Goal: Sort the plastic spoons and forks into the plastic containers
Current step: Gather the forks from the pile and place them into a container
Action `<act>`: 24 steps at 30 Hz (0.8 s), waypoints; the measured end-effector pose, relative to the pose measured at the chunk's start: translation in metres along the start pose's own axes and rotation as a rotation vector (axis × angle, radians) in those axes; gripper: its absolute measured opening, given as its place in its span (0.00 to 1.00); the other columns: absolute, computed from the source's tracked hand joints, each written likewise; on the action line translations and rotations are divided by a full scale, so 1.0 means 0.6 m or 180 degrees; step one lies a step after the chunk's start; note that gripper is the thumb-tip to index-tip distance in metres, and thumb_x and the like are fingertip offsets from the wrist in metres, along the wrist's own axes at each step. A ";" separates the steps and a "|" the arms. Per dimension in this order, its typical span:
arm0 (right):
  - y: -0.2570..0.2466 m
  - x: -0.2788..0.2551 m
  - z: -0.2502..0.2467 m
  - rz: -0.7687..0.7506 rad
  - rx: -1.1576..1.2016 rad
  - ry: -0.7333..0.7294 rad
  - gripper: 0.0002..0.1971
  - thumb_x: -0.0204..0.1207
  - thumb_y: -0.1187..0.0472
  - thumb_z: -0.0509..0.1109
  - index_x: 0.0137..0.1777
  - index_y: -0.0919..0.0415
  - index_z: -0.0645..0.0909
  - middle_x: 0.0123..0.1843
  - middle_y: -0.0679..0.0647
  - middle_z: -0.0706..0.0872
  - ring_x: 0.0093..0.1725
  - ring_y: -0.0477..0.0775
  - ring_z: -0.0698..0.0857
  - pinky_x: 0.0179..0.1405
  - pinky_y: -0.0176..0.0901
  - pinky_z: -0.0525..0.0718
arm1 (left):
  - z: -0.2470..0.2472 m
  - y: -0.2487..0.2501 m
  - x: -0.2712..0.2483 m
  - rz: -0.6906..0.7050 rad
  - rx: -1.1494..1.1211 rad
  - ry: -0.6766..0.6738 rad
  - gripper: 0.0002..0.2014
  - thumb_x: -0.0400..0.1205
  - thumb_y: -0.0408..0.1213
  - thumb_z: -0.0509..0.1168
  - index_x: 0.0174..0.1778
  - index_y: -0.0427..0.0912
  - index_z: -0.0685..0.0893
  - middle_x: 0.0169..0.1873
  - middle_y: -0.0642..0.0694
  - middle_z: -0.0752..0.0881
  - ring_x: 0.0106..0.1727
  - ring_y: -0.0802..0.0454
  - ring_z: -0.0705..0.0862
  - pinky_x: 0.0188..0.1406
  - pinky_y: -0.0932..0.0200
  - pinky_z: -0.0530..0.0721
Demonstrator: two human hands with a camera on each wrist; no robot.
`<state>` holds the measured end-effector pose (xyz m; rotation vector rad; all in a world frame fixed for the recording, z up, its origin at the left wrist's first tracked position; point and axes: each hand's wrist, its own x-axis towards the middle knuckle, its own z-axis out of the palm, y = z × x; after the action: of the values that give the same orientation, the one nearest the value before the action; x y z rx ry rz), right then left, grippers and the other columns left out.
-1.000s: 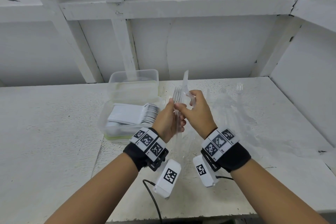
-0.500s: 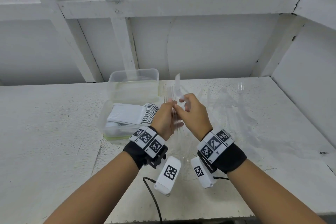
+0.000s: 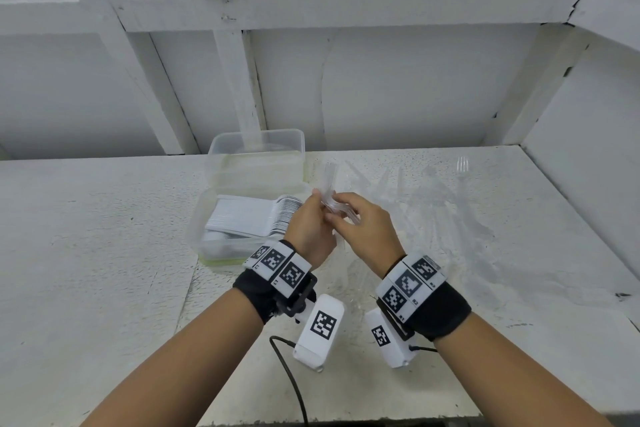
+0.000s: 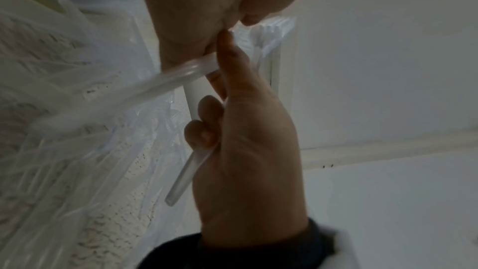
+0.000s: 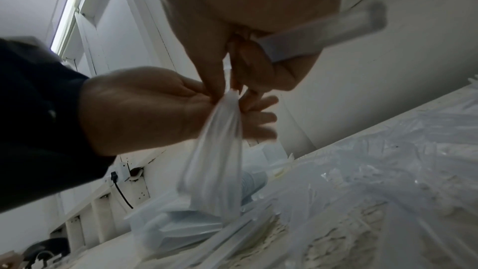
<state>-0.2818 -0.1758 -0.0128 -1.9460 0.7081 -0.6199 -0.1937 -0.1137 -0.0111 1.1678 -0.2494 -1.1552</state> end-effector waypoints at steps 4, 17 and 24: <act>0.002 0.000 -0.008 -0.0011 0.0057 -0.0001 0.12 0.78 0.60 0.68 0.61 0.54 0.84 0.48 0.45 0.88 0.46 0.39 0.84 0.43 0.20 0.77 | -0.006 0.005 -0.007 0.0022 0.0447 -0.0018 0.18 0.88 0.47 0.46 0.56 0.46 0.80 0.57 0.52 0.84 0.68 0.57 0.75 0.73 0.45 0.58; -0.019 -0.010 -0.050 0.0034 0.0539 -0.0426 0.09 0.81 0.53 0.62 0.59 0.49 0.74 0.42 0.39 0.81 0.31 0.34 0.77 0.29 0.26 0.71 | -0.028 0.037 -0.015 0.0489 0.0670 -0.0115 0.07 0.82 0.35 0.63 0.47 0.37 0.84 0.35 0.48 0.89 0.35 0.59 0.88 0.41 0.66 0.86; -0.005 -0.011 -0.049 -0.0224 -0.0044 -0.0096 0.05 0.82 0.59 0.61 0.53 0.48 0.76 0.38 0.49 0.79 0.35 0.43 0.76 0.35 0.26 0.75 | -0.027 0.037 -0.023 0.0454 0.0493 -0.0124 0.09 0.81 0.35 0.65 0.53 0.35 0.83 0.41 0.45 0.90 0.41 0.56 0.89 0.46 0.64 0.87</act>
<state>-0.3056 -0.1875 0.0017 -1.9960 0.6291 -0.6287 -0.1761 -0.0946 0.0054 1.2427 -0.4516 -1.0479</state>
